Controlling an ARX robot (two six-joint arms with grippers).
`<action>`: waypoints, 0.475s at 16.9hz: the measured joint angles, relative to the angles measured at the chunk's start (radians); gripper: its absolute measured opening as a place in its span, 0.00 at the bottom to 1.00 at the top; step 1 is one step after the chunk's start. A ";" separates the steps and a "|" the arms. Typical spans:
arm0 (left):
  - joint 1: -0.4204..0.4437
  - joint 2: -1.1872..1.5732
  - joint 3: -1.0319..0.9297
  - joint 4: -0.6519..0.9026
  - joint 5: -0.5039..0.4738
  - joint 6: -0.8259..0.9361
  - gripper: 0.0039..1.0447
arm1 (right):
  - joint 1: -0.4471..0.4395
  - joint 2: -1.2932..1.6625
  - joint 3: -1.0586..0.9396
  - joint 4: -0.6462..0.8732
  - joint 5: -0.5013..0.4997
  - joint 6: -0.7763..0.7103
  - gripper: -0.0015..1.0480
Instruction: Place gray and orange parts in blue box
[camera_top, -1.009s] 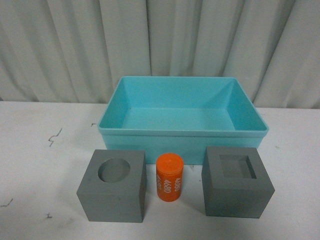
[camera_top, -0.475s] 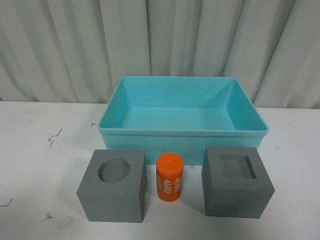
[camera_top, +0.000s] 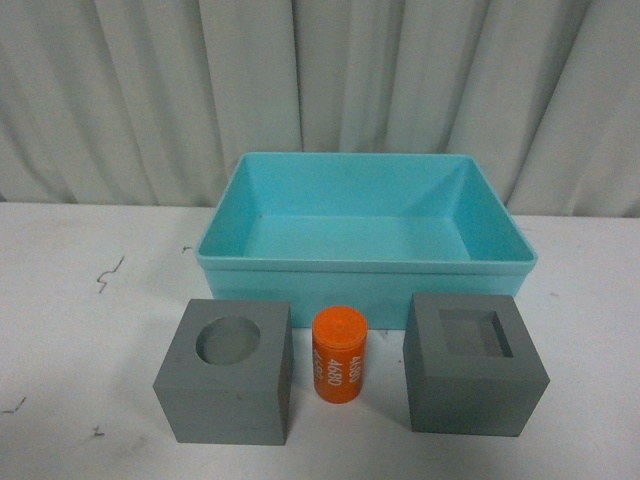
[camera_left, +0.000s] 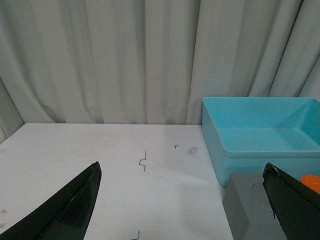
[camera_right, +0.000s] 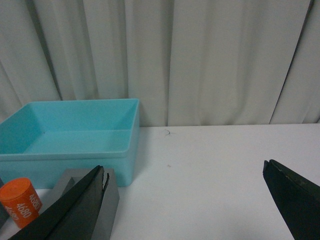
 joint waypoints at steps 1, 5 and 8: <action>0.000 0.000 0.000 0.000 0.000 0.000 0.94 | 0.003 0.006 0.000 0.014 0.005 -0.010 0.94; 0.000 0.000 0.000 0.000 0.000 0.000 0.94 | 0.143 0.804 0.320 0.488 0.056 0.066 0.94; 0.000 0.000 0.000 0.000 0.000 0.000 0.94 | 0.123 1.182 0.603 0.294 -0.030 0.188 0.94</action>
